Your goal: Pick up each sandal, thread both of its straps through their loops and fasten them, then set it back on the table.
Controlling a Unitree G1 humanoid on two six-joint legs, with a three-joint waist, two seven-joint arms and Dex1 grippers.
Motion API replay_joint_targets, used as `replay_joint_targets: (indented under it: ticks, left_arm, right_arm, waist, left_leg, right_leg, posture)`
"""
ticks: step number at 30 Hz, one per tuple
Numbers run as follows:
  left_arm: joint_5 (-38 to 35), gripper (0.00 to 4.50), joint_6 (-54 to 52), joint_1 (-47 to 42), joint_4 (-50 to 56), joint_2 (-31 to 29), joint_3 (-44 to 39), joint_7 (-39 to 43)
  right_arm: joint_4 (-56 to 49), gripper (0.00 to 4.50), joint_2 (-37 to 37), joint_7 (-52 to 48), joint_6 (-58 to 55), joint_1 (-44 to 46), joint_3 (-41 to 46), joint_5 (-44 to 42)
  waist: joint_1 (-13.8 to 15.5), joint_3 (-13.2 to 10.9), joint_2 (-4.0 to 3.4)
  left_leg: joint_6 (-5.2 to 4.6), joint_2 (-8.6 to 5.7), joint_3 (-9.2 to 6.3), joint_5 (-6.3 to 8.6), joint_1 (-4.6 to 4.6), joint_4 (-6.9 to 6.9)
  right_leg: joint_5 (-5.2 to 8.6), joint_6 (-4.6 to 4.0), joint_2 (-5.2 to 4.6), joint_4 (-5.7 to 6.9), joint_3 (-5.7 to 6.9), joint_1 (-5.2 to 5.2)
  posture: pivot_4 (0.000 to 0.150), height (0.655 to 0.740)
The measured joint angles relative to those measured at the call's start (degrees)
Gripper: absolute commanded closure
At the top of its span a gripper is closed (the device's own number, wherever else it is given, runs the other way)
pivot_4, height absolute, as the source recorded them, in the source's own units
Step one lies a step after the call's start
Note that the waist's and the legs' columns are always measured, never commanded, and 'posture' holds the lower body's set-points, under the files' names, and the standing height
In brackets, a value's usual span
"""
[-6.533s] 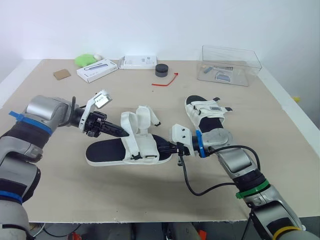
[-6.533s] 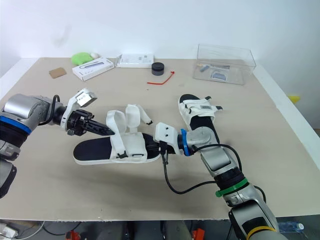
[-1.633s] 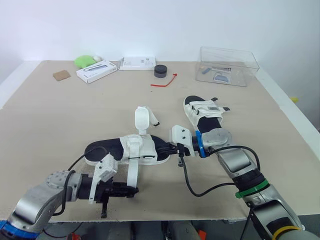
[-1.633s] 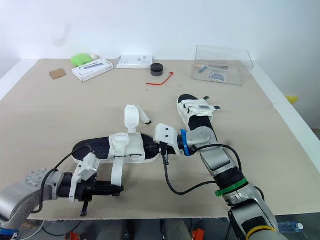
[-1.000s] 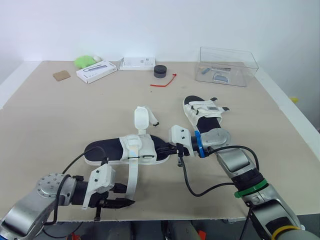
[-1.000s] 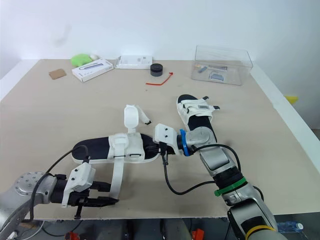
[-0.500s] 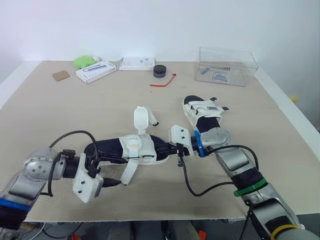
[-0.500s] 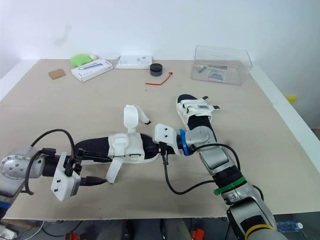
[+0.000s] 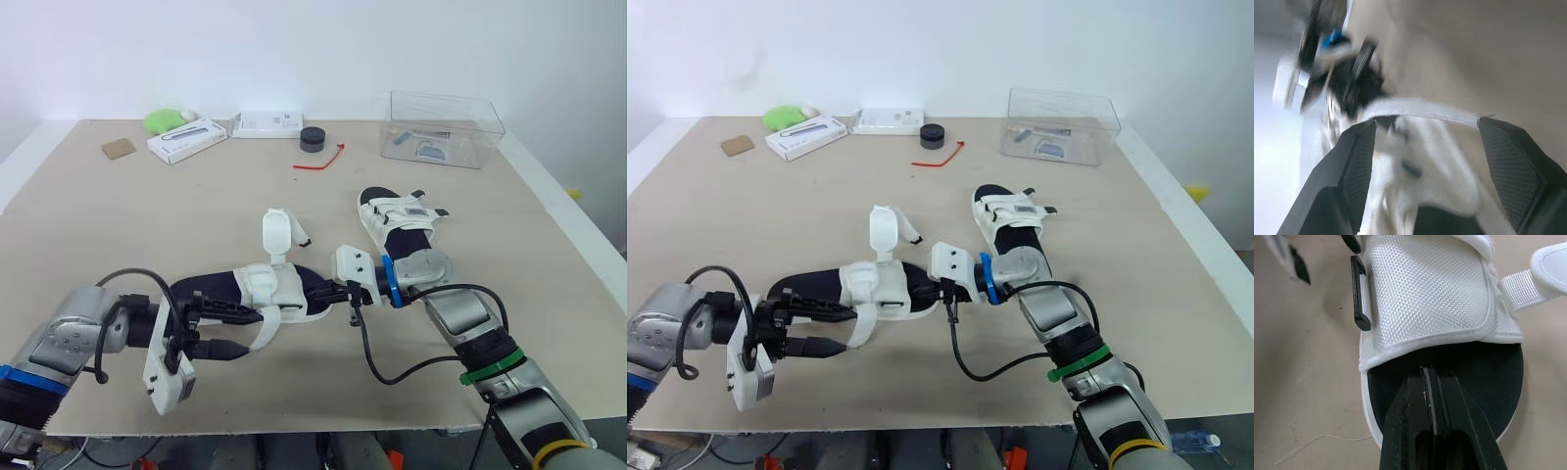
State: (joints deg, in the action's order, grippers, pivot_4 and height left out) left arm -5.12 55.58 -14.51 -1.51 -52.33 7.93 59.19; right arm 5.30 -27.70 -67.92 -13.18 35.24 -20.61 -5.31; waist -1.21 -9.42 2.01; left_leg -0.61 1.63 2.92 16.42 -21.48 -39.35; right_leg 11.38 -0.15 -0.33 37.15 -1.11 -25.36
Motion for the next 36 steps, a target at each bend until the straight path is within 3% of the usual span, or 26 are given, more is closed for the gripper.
replay_joint_targets:
  ticks: [5,12,23,29,36]
  left_arm:
    - [-4.76,1.11,-12.33,2.57,2.69,-0.3,-1.35,-1.61]
    - [-7.22,1.11,-17.2,10.89,7.09,-1.65,-4.16,-1.35]
    - [-3.89,1.11,-11.31,15.71,-0.55,-2.87,-9.65,-1.48]
    - [-0.39,1.11,-4.55,9.39,-2.36,-2.54,-9.92,-2.87]
    - [6.87,1.11,5.23,3.84,-2.23,-0.36,-4.26,-4.58]
  right_arm:
    - [-0.02,4.5,-0.07,-0.31,0.15,-0.01,0.0,0.0]
    - [-0.09,4.5,-0.25,-0.5,0.49,-0.08,0.0,0.02]
    - [0.01,4.5,-0.14,-0.59,0.68,-0.08,-0.12,0.07]
    - [0.13,4.5,-0.01,-0.67,0.94,-0.03,-0.23,0.08]
    - [0.7,4.5,0.05,-0.93,1.08,0.5,-0.44,0.12]
  waist:
    - [-0.01,0.0,0.0]
    - [-0.01,0.0,0.0]
    - [0.01,0.0,-0.01]
    - [-0.01,0.0,-0.01]
    - [-0.01,0.0,0.0]
  left_leg:
    - [0.0,0.0,0.0,0.0,0.0,0.0]
    - [0.02,0.04,-0.01,0.01,0.02,0.01]
    - [0.02,0.11,0.02,0.01,0.07,0.02]
    - [0.03,0.09,0.07,0.02,0.07,0.02]
    - [0.05,0.1,0.1,0.03,0.08,0.05]
  right_leg:
    - [0.1,0.16,0.02,0.0,0.0,0.0]
    - [0.11,0.11,-0.04,0.0,-0.01,-0.01]
    - [0.14,0.09,0.02,0.01,0.02,-0.01]
    - [-0.02,-0.13,-0.01,0.01,-0.01,0.0]
    - [-0.03,-0.14,0.02,0.0,-0.04,0.0]
  posture:
    - [0.15,0.74]
    - [0.15,0.74]
    - [0.15,0.74]
    - [0.15,0.74]
    - [0.15,0.74]
